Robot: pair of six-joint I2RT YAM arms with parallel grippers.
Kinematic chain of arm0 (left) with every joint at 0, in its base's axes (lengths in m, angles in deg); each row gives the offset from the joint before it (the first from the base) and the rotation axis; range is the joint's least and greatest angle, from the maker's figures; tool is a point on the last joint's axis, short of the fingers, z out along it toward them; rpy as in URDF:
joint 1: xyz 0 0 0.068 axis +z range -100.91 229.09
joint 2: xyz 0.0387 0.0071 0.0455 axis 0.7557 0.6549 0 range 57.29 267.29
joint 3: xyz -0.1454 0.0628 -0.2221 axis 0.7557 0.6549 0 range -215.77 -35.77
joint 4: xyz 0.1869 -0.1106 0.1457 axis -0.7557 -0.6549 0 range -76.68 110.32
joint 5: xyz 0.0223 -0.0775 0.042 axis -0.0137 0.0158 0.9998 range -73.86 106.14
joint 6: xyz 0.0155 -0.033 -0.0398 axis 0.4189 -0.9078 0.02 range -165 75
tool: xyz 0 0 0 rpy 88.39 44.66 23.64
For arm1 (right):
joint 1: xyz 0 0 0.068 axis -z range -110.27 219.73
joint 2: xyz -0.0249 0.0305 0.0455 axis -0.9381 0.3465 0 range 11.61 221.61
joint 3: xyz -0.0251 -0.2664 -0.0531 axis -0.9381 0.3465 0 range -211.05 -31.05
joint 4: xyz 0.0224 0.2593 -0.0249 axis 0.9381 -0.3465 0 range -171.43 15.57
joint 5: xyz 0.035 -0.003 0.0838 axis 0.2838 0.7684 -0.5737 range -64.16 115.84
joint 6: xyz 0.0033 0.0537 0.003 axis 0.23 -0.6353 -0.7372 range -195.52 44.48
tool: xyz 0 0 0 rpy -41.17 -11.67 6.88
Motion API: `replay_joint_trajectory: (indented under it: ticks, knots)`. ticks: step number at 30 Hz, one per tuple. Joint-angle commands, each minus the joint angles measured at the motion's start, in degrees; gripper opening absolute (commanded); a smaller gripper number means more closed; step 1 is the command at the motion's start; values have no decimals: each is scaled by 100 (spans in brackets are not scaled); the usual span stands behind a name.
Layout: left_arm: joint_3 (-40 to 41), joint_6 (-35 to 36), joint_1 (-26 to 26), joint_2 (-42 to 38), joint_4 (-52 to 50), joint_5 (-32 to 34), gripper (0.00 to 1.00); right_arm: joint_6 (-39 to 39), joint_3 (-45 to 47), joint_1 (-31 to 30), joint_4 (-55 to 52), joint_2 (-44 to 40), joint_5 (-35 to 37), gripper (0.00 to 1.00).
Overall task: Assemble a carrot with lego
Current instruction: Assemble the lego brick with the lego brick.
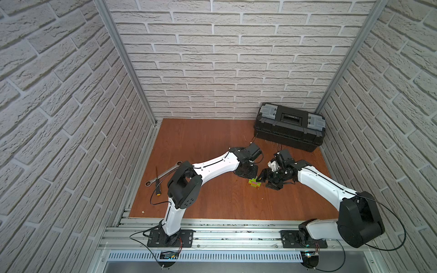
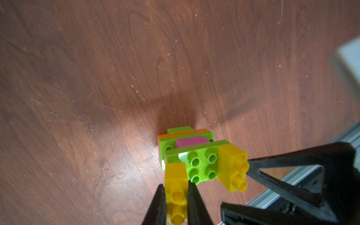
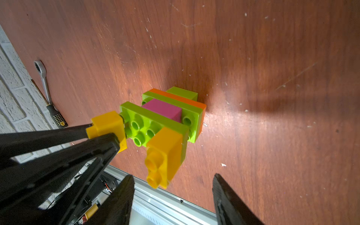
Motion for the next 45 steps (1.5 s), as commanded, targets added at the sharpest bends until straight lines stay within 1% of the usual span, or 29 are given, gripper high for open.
replay_joint_trajectory:
  ticks: [1,16,27,45]
  knots:
    - [78,-4,38,-155,95,-45,0,21,-6,-47,211,88,100,65]
    - [62,20,39,-132,40,-14,0,65,-196,-54,298,465,200,62]
    - [0,43,44,-114,-2,-7,0,155,-444,-54,144,482,268,62]
    - [-176,66,43,-13,-98,-14,0,256,-427,-54,167,866,414,60]
